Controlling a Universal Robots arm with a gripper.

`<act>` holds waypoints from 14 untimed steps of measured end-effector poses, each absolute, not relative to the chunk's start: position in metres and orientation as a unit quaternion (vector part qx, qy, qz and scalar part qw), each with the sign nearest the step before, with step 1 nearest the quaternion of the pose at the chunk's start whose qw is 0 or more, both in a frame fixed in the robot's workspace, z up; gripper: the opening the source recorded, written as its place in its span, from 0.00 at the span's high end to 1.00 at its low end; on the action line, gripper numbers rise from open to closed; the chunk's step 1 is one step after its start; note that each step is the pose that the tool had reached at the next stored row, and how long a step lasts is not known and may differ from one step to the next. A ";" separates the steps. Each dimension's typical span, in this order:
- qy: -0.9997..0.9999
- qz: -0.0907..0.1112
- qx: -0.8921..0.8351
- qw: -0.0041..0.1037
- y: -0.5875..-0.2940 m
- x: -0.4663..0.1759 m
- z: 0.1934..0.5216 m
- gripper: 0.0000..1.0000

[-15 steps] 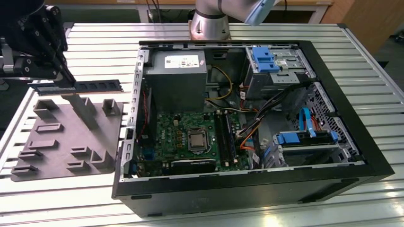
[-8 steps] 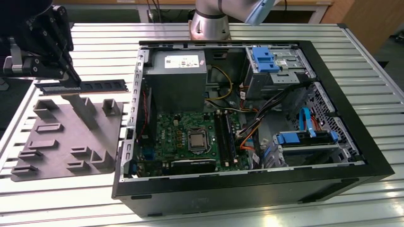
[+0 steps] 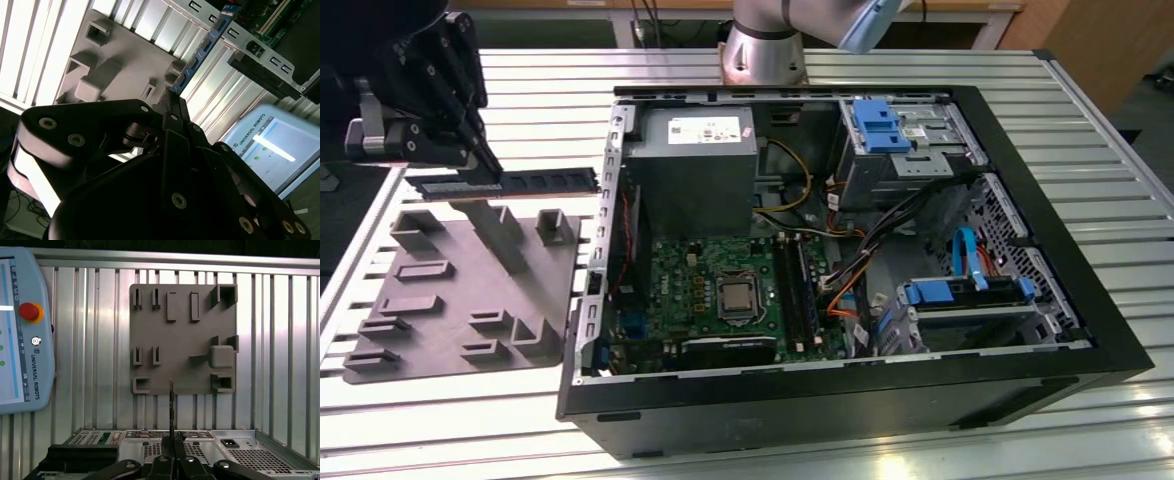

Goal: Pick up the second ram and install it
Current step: 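Pick up the second ram and move it above second insertion slot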

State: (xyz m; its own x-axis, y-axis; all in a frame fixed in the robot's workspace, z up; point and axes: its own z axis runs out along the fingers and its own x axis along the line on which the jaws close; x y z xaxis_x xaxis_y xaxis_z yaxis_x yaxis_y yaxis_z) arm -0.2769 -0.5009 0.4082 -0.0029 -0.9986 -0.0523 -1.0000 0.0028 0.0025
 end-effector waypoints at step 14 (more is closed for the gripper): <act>0.708 0.019 -0.706 0.018 -0.501 -0.262 0.408 0.88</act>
State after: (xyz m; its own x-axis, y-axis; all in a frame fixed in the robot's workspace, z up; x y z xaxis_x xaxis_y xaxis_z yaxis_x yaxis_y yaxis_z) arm -0.2623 -0.5009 0.4082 -0.0030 -0.9986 -0.0524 -1.0000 0.0029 0.0025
